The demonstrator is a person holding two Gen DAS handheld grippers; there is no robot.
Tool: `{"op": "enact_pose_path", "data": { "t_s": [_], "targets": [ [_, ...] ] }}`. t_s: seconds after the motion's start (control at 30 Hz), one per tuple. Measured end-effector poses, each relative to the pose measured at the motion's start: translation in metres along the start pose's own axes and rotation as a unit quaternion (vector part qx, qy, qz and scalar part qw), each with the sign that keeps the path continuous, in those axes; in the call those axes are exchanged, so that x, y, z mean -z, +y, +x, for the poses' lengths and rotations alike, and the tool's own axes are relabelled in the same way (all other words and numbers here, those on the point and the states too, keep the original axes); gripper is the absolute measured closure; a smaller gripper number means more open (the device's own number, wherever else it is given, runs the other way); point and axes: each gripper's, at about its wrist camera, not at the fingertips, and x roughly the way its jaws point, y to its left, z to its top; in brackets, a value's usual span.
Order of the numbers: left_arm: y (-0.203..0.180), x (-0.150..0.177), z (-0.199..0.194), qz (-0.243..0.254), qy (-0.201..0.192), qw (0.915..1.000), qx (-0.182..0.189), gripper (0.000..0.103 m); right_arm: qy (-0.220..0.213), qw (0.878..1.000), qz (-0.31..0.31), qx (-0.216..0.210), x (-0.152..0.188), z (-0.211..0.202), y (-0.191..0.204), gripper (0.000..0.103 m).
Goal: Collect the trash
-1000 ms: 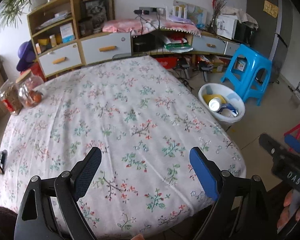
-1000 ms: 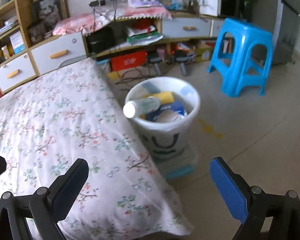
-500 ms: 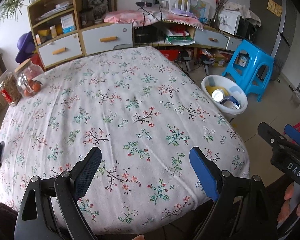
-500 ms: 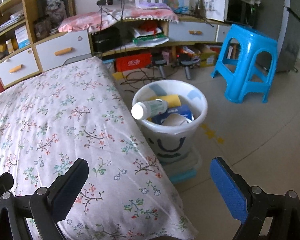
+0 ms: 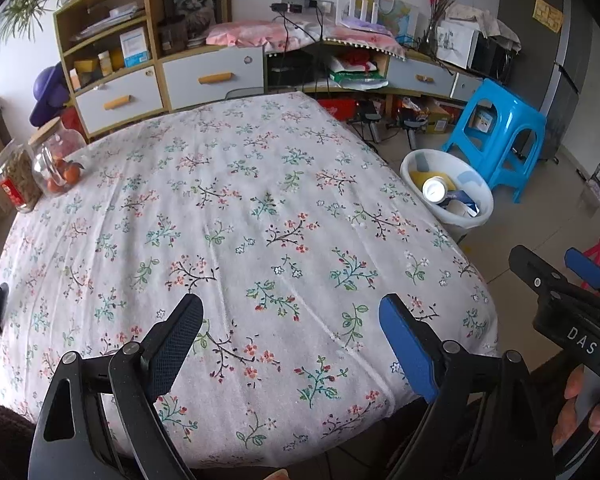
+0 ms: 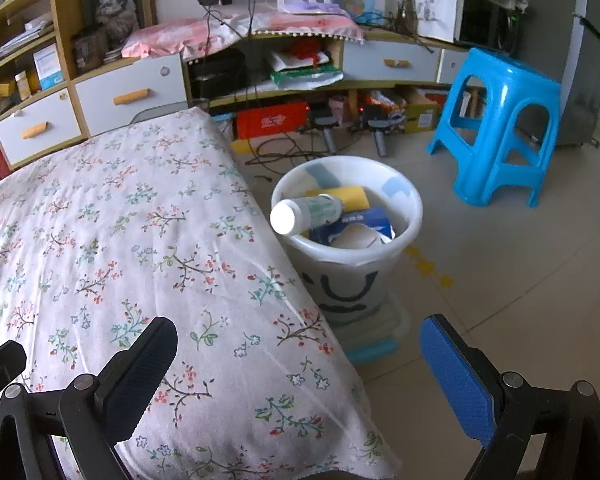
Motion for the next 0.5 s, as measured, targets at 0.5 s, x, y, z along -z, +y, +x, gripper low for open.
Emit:
{"op": "enact_pose_path", "data": {
  "t_s": [0.5],
  "targets": [
    [-0.0026, 0.0031, 0.0005, 0.006, 0.004, 1.0, 0.004, 0.012, 0.0, 1.0, 0.0, 0.0, 0.0007, -0.0002, -0.0017, 0.003]
  ]
}}
